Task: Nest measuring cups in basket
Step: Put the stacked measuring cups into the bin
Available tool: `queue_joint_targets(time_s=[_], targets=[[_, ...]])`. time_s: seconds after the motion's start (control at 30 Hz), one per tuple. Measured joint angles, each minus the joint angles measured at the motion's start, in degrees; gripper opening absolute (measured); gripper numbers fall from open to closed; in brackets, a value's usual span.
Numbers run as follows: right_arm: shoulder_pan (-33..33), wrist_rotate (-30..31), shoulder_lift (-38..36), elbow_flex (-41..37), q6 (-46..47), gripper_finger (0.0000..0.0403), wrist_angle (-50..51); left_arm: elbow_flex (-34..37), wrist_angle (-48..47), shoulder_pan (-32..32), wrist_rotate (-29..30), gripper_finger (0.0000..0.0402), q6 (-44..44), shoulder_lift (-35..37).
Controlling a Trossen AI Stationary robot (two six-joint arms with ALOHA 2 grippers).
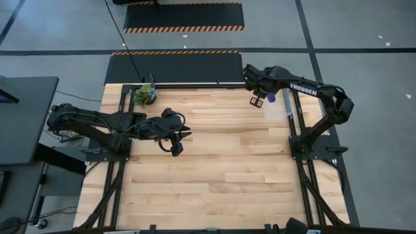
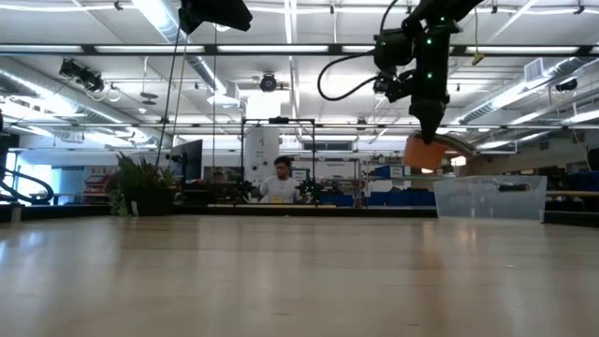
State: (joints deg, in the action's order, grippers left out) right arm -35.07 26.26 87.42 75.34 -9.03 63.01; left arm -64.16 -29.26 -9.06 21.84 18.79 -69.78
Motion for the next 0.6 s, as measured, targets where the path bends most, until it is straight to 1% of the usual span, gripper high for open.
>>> queue_joint_targets(time_s=[0.1,0.27,0.6], targets=[[-0.3,0.9,0.0,0.0,0.6,0.0100,2.8,0.0,0.0,0.0,0.0,0.0087,0.0,0.0],[-1.2,3.0,0.0,0.0,4.6,0.0100,6.2,0.0,0.0,0.0,0.0,0.0087,0.0,0.0],[-3.9,2.4,0.0,0.0,13.6,0.0100,12.9,0.0,0.0,0.0,0.0,0.0087,0.0,0.0]])
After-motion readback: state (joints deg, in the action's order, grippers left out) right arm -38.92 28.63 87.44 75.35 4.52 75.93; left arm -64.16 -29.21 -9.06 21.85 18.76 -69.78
